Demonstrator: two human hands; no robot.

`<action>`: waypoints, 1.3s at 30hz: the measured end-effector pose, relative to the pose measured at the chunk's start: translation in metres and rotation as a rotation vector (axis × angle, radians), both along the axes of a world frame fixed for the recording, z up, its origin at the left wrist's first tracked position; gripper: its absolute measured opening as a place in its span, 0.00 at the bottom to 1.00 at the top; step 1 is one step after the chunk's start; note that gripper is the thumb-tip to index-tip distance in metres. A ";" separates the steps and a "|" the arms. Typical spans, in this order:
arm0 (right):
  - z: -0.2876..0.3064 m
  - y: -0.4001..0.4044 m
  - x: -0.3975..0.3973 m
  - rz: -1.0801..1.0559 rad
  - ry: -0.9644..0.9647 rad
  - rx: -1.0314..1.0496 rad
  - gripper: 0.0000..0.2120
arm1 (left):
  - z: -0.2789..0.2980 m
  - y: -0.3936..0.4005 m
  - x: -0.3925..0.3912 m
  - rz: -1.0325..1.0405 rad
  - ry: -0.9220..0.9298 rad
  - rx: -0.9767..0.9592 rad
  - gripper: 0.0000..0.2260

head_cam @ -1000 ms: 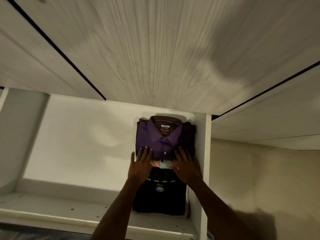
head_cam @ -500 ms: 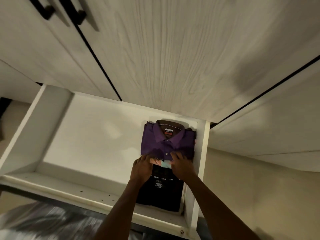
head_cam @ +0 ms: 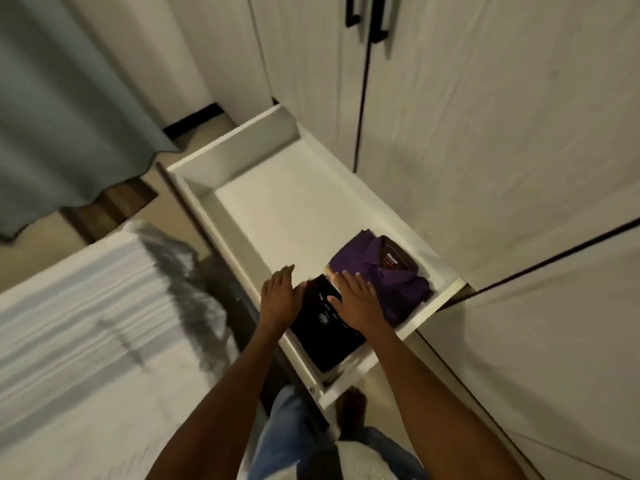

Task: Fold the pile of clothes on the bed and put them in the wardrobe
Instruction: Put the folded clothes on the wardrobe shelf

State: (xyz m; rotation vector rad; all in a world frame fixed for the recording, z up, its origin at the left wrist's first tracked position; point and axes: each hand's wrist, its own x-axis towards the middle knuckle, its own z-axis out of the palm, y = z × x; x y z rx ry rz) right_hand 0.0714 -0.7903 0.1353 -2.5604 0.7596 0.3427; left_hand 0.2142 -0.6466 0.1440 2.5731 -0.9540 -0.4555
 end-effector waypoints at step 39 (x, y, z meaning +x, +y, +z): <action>-0.027 0.796 -0.056 1.989 0.161 -0.183 0.35 | -0.027 0.742 -0.431 1.947 0.153 0.107 0.36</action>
